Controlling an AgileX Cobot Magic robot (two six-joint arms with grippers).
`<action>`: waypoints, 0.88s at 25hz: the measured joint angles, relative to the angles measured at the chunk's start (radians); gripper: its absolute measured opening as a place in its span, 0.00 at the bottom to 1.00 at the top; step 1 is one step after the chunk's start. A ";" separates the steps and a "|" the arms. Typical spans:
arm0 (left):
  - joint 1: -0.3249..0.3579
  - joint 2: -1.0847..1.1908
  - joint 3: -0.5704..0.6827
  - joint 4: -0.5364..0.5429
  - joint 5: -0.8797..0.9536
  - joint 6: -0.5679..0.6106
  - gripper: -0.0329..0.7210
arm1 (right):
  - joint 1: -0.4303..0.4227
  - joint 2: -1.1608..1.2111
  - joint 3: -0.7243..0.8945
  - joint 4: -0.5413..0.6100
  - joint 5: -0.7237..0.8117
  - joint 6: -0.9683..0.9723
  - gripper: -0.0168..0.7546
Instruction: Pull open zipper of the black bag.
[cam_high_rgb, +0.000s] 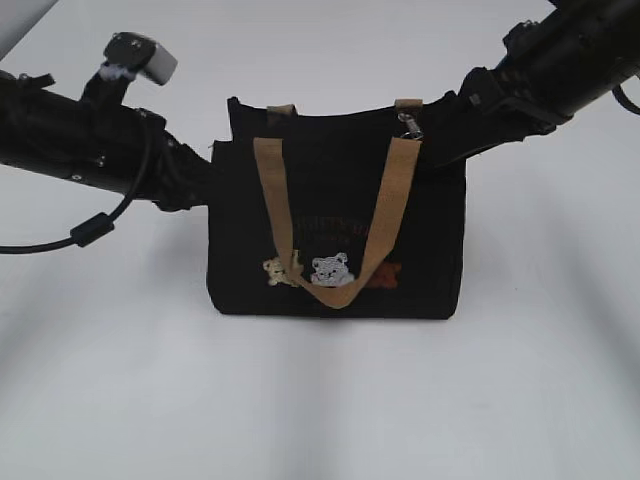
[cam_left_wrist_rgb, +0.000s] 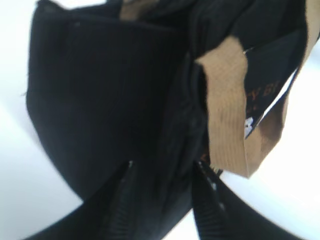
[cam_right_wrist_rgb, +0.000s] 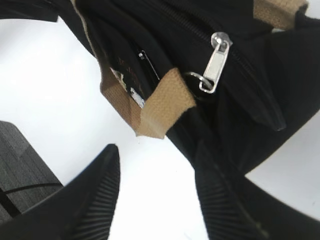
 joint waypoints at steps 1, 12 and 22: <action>0.002 -0.025 0.000 0.088 0.006 -0.100 0.43 | 0.000 -0.010 0.000 -0.017 0.017 0.012 0.53; 0.120 -0.229 0.032 1.120 0.070 -1.605 0.42 | 0.000 -0.097 0.025 -0.637 0.217 0.641 0.55; 0.136 -0.834 0.271 1.140 0.131 -1.676 0.41 | 0.000 -0.608 0.452 -0.632 0.209 0.660 0.54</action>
